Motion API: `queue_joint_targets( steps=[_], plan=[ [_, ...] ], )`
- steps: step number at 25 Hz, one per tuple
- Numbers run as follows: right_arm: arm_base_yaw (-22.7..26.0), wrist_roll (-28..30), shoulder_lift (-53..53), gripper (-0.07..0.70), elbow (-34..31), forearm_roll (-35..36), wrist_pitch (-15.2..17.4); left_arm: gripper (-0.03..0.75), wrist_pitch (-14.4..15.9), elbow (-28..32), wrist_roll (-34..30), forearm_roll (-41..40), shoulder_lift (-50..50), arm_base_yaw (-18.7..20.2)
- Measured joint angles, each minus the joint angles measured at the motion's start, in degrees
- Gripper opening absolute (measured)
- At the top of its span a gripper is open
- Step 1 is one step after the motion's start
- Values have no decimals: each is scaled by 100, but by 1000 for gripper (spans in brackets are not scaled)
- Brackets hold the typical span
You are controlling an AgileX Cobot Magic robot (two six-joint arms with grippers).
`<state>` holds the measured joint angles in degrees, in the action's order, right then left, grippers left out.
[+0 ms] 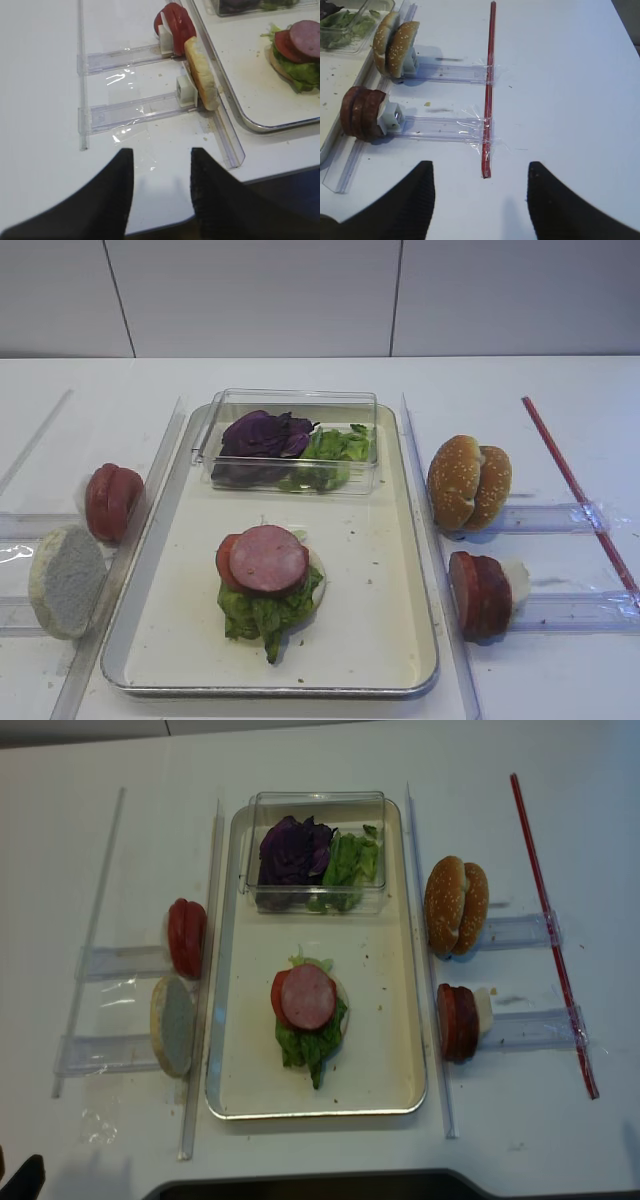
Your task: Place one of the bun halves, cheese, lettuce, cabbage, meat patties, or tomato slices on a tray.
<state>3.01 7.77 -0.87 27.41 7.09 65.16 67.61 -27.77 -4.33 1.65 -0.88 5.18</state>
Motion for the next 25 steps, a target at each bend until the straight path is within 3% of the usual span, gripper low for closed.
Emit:
queue_joint_targets(
  steps=[25],
  plan=[
    [0, -12, 0, 428, 0, 2, 0, 265, 0, 0, 0, 0, 0, 0]
  ],
)
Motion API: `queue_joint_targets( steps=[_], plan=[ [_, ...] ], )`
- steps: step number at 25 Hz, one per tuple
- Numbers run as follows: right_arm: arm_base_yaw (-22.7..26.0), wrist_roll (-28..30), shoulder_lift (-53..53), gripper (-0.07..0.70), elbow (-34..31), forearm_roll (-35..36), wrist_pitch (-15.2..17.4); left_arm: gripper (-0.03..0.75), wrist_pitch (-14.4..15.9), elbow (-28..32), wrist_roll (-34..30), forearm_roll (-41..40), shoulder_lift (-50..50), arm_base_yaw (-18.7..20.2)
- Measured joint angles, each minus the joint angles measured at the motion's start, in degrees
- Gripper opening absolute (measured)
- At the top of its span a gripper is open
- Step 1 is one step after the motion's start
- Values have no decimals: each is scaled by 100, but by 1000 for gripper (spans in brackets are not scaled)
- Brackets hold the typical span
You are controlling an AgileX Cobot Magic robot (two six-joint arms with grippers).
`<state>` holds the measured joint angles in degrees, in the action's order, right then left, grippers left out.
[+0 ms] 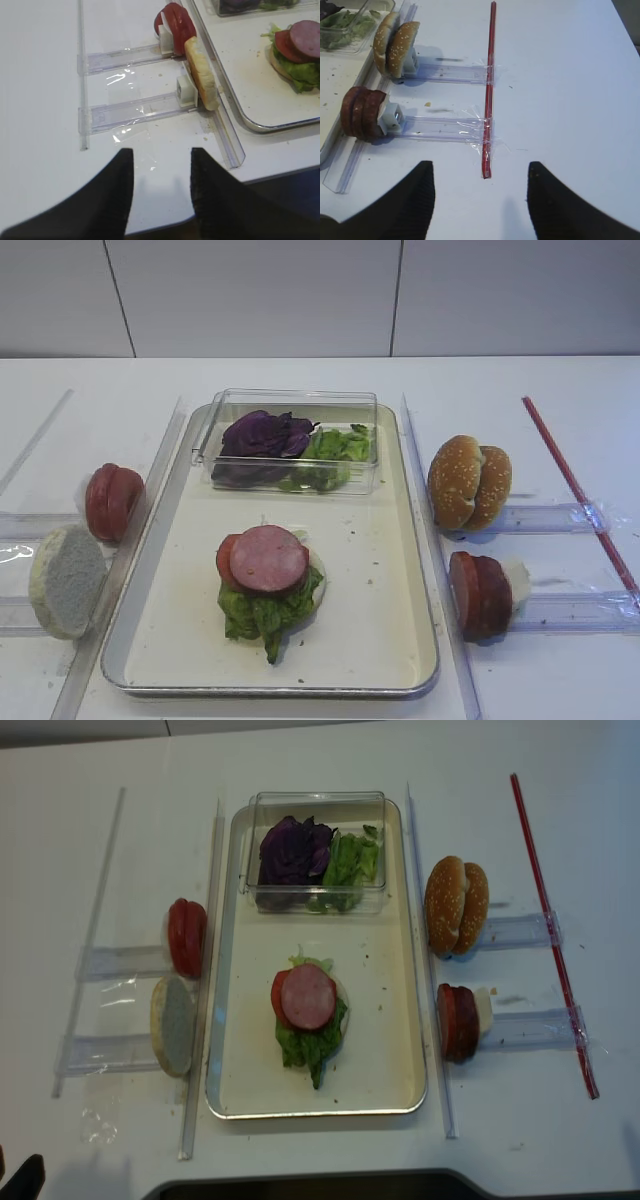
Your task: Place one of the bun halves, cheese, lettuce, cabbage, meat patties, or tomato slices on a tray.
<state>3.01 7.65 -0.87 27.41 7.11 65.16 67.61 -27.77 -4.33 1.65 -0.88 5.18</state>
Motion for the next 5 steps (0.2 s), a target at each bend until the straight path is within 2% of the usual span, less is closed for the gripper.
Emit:
queue_joint_targets(
  steps=[5],
  plan=[
    [0, 0, 0, 428, 0, 0, 0, 265, 0, 0, 0, 0, 0, 0]
  ],
)
